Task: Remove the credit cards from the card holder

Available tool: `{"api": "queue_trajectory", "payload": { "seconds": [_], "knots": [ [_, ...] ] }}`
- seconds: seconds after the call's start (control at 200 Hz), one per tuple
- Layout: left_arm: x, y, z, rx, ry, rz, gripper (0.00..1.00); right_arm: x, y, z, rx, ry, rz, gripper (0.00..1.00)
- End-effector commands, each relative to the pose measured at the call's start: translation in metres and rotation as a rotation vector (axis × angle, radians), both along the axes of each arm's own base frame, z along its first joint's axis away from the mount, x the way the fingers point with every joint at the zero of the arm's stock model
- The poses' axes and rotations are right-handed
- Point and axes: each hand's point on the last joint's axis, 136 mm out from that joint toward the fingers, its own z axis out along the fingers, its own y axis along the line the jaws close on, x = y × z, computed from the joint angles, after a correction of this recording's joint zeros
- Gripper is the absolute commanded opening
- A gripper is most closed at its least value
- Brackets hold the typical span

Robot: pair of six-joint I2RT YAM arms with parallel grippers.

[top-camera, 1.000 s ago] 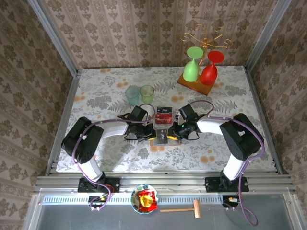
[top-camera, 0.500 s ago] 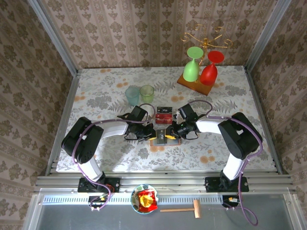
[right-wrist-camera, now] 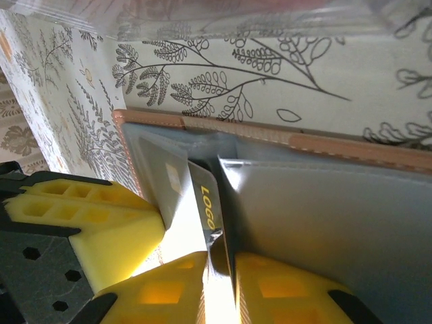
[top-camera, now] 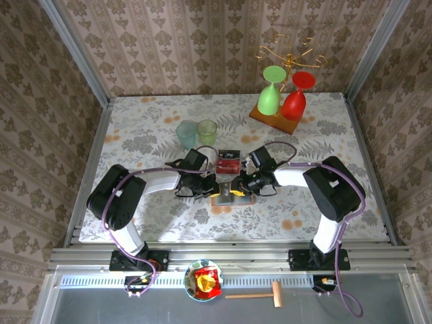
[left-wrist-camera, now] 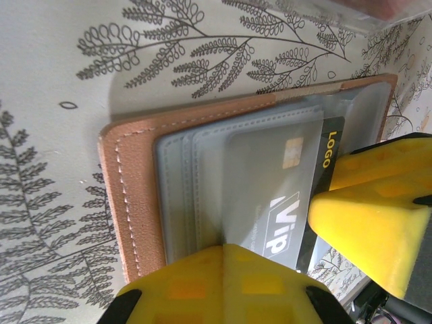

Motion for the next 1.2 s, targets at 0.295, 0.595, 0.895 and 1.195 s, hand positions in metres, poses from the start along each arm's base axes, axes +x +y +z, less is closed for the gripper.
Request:
{"api": "queue_trajectory", "payload": {
  "seconds": [0.295, 0.595, 0.895, 1.195],
  "knots": [
    [-0.012, 0.016, -0.019, 0.081, 0.06, 0.0, 0.0, -0.004, -0.001, 0.003, -0.016, -0.006, 0.003, 0.12],
    [-0.011, 0.017, -0.02, 0.083, 0.06, 0.001, 0.0, -0.004, -0.012, 0.007, -0.043, -0.022, -0.004, 0.09],
    [-0.012, 0.018, -0.019, 0.084, 0.061, 0.002, 0.0, -0.006, -0.02, 0.007, -0.077, -0.028, -0.001, 0.09],
    [-0.012, 0.018, -0.018, 0.081, 0.059, 0.006, 0.0, -0.01, -0.033, 0.013, -0.147, -0.047, 0.006, 0.09]
  ]
}}
